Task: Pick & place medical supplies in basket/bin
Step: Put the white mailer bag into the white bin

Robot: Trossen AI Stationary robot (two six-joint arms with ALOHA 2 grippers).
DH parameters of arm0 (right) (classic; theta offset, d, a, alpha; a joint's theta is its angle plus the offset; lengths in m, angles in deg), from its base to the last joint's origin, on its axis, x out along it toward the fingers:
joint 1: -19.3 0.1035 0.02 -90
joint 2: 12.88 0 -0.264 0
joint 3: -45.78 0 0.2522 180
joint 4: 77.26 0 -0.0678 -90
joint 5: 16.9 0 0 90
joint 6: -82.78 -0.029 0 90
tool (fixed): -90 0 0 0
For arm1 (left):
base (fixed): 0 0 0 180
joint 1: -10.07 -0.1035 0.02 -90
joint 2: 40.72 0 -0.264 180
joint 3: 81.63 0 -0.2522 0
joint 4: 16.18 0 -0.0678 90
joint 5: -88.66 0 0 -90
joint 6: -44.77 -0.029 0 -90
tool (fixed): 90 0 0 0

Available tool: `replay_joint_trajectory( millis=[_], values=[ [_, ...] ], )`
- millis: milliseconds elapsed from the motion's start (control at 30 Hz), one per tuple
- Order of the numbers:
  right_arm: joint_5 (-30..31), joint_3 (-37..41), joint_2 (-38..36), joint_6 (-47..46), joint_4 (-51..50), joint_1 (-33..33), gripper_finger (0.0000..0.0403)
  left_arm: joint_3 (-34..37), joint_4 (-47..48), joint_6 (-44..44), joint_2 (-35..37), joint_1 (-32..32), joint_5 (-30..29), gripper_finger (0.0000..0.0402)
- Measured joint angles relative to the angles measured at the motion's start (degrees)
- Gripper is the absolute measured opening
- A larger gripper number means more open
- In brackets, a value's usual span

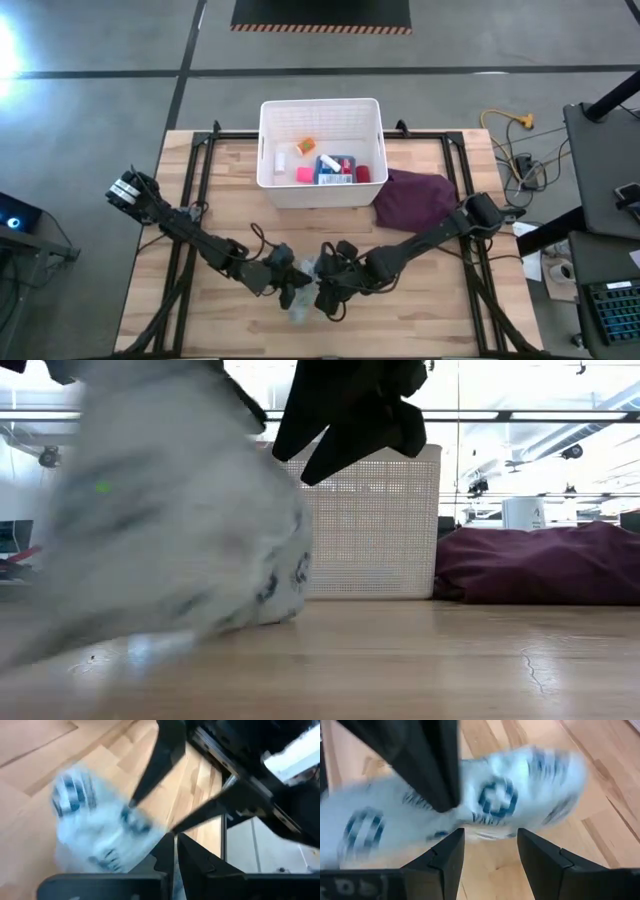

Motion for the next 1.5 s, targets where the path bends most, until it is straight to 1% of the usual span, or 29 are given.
replay_joint_trajectory(
  millis=[200,367,467,567,633,767,800,867,900,933,1000,1067,1133,1200,1267,1333,1400,1500],
  values=[
    [-0.2,0.0,0.0,2.3,-0.5,0.0,0.0173,0.0,-6.2,-0.1,-3.2,-0.2,0.3,0.0006],
    [0.0,0.0,-0.2,2.9,-3.7,0.0,0.0173,0.0,-6.2,1.2,-4.2,-0.2,0.6,0.0006],
    [0.4,0.0,-0.5,4.0,-5.3,0.0,0.0173,0.0,-5.6,0.5,-3.4,-0.2,-0.7,0.0006],
    [0.6,0.0,-0.7,5.3,-5.4,0.0,0.0173,0.0,-1.6,0.0,-1.3,-0.2,-1.5,0.0006],
    [0.5,0.0,-0.7,5.6,-5.4,0.0,0.0173,-1.6,8.8,1.8,1.2,-0.2,-2.6,0.0006],
    [0.4,0.2,-0.7,5.7,-5.5,-0.4,0.0173,-10.1,45.4,10.6,5.1,0.9,-6.7,0.0006],
    [0.4,0.2,-0.7,5.7,-5.4,-0.5,0.0173,-12.5,53.5,12.2,5.3,1.2,-6.9,0.0008],
    [-1.1,0.3,-0.7,5.7,-4.8,-0.6,0.0173,-16.1,64.8,13.9,5.4,1.6,-6.9,0.0018],
    [-2.5,0.4,-0.7,5.7,-3.8,-0.8,0.0173,-16.8,68.1,15.3,5.4,1.8,-6.9,0.0027],
    [-4.0,0.6,-0.8,5.6,-2.7,-1.0,0.0173,-16.8,69.2,16.5,5.4,1.8,-6.8,0.0039],
    [-5.3,1.1,-0.8,5.4,-1.1,-1.0,0.0173,-15.7,67.4,17.0,5.4,1.7,-6.4,0.007],
    [-7.1,1.8,-0.8,5.4,1.4,-1.2,0.0173,-13.1,65.2,18.3,5.4,1.7,-4.0,0.0106],
    [-8.8,2.0,-0.8,5.2,2.2,-1.4,0.0174,-9.8,61.8,21.6,5.4,1.7,-1.3,0.0144],
    [-9.1,2.0,-0.8,5.2,2.5,-1.4,0.0174,-6.6,58.9,23.3,6.0,1.7,0.3,0.0179],
    [-9.4,2.0,-0.8,5.3,2.9,-1.4,0.0174,-3.6,56.1,23.9,7.7,1.5,1.1,0.0205],
    [-10.5,2.0,-0.8,5.4,4.4,-1.2,0.0174,-0.3,51.6,24.1,10.2,0.6,2.1,0.022],
    [-12.0,2.0,-0.4,5.4,7.5,-1.0,0.0174,3.7,46.1,24.1,12.9,-0.6,3.2,0.0225],
    [-13.2,2.0,0.6,5.3,11.6,-0.5,0.0174,10.6,34.5,24.1,16.6,-2.3,7.0,0.0227]
  ],
)
